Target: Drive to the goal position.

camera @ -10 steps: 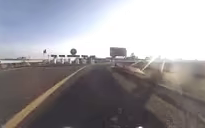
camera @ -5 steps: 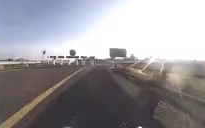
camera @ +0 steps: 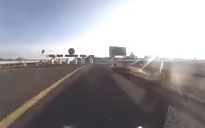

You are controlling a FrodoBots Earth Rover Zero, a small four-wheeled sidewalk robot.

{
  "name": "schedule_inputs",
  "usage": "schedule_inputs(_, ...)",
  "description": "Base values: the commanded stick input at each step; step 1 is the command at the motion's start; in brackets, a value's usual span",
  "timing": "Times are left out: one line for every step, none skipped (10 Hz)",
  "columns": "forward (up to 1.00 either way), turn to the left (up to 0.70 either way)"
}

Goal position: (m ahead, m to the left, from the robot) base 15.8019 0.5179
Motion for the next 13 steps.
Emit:
schedule_inputs(0.5,0.0)
schedule_inputs(0.5,0.0)
schedule_inputs(0.5,0.0)
schedule_inputs(0.5,0.0)
schedule_inputs(0.5,0.0)
schedule_inputs(0.5,0.0)
schedule_inputs(0.5,0.0)
schedule_inputs(0.5,0.0)
schedule_inputs(0.5,0.0)
schedule_inputs(0.5,0.0)
schedule_inputs(0.5,0.0)
schedule_inputs(0.5,0.0)
schedule_inputs(0.5,0.0)
